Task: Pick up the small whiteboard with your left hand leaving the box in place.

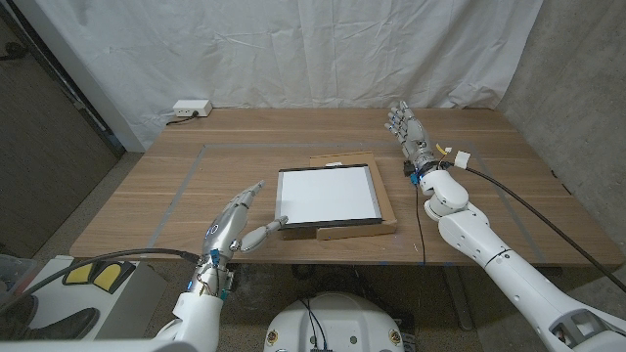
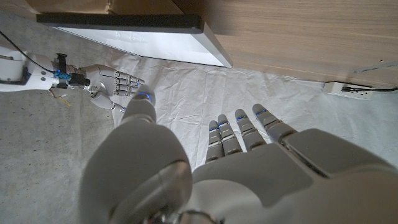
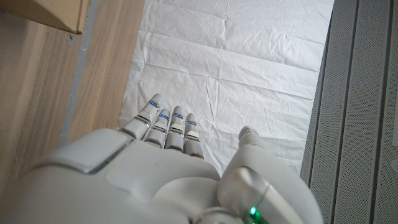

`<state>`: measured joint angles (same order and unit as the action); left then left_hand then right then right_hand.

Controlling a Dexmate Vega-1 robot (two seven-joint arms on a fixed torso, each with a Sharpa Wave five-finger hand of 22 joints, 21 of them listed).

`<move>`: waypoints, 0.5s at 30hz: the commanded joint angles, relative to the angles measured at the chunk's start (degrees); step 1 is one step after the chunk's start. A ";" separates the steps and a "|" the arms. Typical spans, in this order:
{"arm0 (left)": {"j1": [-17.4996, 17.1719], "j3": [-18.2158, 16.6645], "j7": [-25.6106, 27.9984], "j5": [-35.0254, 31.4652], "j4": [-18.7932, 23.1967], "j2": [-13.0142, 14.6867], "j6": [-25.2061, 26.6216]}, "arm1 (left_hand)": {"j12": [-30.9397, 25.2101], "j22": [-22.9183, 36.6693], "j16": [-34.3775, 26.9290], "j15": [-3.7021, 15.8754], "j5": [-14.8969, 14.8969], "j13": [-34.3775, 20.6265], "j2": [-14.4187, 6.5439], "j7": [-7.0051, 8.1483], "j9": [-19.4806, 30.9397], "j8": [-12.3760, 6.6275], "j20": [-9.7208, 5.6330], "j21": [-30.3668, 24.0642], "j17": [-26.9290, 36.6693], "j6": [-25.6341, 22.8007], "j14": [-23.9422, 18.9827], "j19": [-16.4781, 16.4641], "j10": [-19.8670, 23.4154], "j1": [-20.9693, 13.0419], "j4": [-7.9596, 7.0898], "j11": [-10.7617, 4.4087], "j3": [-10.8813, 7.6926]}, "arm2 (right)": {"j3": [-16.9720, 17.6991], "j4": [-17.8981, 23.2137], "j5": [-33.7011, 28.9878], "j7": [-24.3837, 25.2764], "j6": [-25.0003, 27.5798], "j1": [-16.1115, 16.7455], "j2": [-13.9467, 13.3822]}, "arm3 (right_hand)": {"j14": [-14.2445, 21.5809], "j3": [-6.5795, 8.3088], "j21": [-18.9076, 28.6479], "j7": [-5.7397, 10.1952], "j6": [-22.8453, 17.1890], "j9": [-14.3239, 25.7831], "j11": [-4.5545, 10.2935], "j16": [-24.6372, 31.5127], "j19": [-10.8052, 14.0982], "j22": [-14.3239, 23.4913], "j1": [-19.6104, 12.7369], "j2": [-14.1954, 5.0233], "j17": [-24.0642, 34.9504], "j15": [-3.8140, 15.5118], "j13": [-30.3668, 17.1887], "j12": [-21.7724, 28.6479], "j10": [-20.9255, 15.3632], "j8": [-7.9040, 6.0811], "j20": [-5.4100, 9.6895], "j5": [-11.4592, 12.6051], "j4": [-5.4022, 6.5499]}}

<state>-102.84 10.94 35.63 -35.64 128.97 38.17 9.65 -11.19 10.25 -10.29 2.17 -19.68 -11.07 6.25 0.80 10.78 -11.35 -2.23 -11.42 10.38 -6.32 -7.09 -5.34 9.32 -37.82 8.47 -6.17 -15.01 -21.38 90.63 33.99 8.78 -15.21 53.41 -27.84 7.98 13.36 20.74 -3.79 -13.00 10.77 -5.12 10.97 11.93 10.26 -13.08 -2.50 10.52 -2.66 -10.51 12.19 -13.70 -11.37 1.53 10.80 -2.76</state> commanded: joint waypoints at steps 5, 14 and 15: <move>1.71 6.99 1.71 -10.84 2.80 1.01 13.07 | 0.31 0.18 0.00 1.54 -0.48 -0.20 0.66 0.40 0.30 0.42 -1.81 0.23 0.22 1.43 0.84 0.70 -1.36 -1.18 0.18 -0.14 0.54 | 0.48 -0.35 0.95 -0.81 -0.50 0.19 -0.16 | 0.72 0.10 -0.26 0.36 -0.17 0.21 -0.02 0.00 0.19 0.15 -0.33 -0.20 0.18 -0.03 -0.12 0.11 -0.65 0.07 0.02 -0.03 -0.16; 2.89 11.03 1.62 -15.87 3.18 1.62 19.78 | 0.26 0.17 -0.03 1.59 -0.65 -0.22 1.08 0.64 0.32 0.45 -1.65 0.27 0.23 1.91 1.25 1.02 -1.72 -1.42 0.17 -0.54 0.86 | 0.28 -0.18 0.91 -0.97 -0.46 0.27 -0.17 | 0.75 0.09 -0.41 0.37 -0.24 0.21 -0.08 -0.01 0.23 0.15 -0.35 -0.22 0.17 -0.04 -0.12 0.11 -0.68 0.04 0.02 -0.02 -0.21; 3.01 11.25 1.75 -15.86 3.11 1.77 19.94 | 0.25 0.17 -0.04 1.58 -0.66 -0.22 1.10 0.69 0.32 0.46 -1.66 0.27 0.23 1.95 1.27 1.02 -1.72 -1.43 0.16 -0.58 0.88 | 0.26 -0.13 0.90 -0.96 -0.42 0.29 -0.20 | 0.74 0.09 -0.42 0.38 -0.26 0.21 -0.06 -0.01 0.23 0.15 -0.36 -0.22 0.17 -0.03 -0.12 0.11 -0.67 0.04 0.02 -0.02 -0.22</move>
<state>-101.16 17.51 36.41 -42.99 131.36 39.16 18.80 -11.19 10.24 -10.29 2.30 -19.75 -11.07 7.15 1.44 10.78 -10.87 -2.06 -11.20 10.55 -4.70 -6.12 -4.57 7.69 -38.72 8.70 -6.57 -14.31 -21.05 90.51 34.75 8.18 -15.49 53.55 -27.94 7.98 13.37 20.49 -3.79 -13.00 10.77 -5.12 10.97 11.93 10.26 -13.08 -2.50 10.52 -2.66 -10.51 12.19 -13.70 -11.37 1.54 10.80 -2.76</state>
